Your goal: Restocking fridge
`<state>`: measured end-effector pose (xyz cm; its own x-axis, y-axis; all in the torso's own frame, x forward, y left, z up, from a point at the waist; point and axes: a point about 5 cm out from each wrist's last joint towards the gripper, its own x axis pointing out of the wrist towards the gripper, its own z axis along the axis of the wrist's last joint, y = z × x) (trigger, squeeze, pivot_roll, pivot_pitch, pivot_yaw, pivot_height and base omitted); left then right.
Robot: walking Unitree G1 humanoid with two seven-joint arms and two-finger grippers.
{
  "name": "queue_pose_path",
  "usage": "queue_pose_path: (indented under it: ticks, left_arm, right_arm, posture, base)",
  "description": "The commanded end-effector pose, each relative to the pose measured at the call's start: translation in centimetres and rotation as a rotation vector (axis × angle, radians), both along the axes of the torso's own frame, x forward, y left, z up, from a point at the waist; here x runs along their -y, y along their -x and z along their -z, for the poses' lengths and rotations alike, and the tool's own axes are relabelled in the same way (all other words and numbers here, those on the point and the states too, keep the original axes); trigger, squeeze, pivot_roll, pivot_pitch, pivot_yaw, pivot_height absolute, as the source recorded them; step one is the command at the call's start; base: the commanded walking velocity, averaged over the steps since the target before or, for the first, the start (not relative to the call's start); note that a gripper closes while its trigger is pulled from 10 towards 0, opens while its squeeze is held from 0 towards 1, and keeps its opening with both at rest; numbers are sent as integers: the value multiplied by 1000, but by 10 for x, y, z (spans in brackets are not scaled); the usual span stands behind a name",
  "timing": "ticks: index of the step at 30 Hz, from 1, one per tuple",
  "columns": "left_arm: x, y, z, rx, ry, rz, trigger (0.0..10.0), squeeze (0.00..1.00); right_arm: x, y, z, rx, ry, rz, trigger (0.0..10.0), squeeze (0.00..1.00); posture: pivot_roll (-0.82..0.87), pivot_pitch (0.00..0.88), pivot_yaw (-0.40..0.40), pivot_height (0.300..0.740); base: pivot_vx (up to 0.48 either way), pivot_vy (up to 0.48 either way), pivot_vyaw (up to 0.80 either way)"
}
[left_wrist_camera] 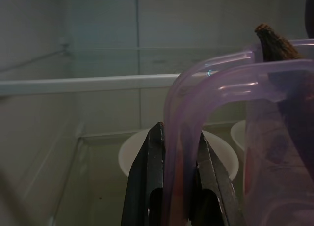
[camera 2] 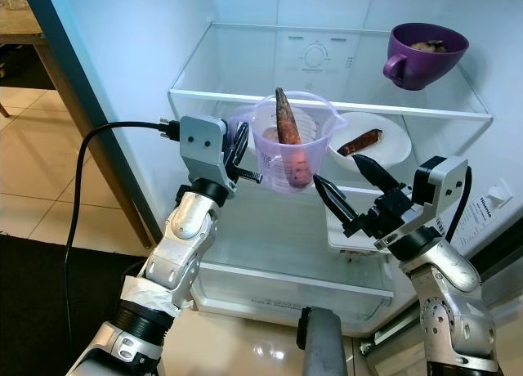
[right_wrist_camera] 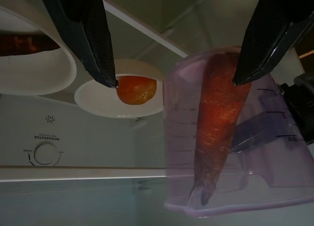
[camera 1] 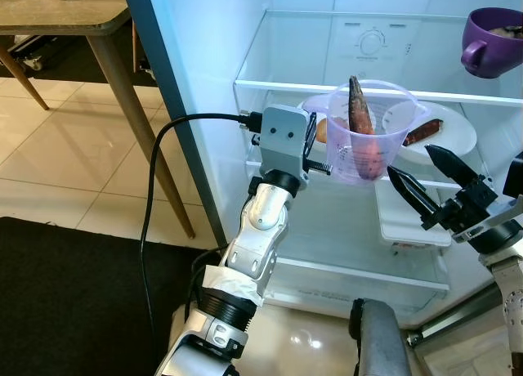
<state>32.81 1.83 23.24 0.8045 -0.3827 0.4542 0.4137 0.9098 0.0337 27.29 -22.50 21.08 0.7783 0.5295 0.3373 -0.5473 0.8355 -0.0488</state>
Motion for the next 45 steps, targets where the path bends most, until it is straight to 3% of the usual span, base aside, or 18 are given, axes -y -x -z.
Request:
queue_pose_path:
  ticks: [1,7,14,25,38,45]
  left_arm:
    - [60,24,-43,78,142,211,10000,0]
    - [62,29,-54,112,159,244,10000,0]
    - [58,33,-50,131,144,253,10000,0]
    - [53,31,-57,156,151,255,10000,0]
    - [34,5,-78,204,144,98,10000,0]
    - [41,0,-81,200,133,94,10000,0]
  right_arm:
    - [-6,2,2,-4,16,-29,10000,0]
    - [-7,3,4,-12,21,-44,10000,0]
    - [-5,4,11,-34,33,-48,10000,0]
    - [-7,5,18,-58,56,-66,10000,0]
    - [-9,12,16,-55,78,-125,10000,0]
    - [-10,15,15,-49,87,-127,10000,0]
  posture:
    - [-10,125,52,369]
    - [-11,125,53,369]
    - [-5,124,52,369]
    - [-7,123,51,369]
    - [-28,111,56,369]
    - [-42,116,72,369]
  base:
    - [0,0,0]
    - [0,0,0]
    - [0,0,0]
    - [0,0,0]
    - [0,0,0]
    - [0,0,0]
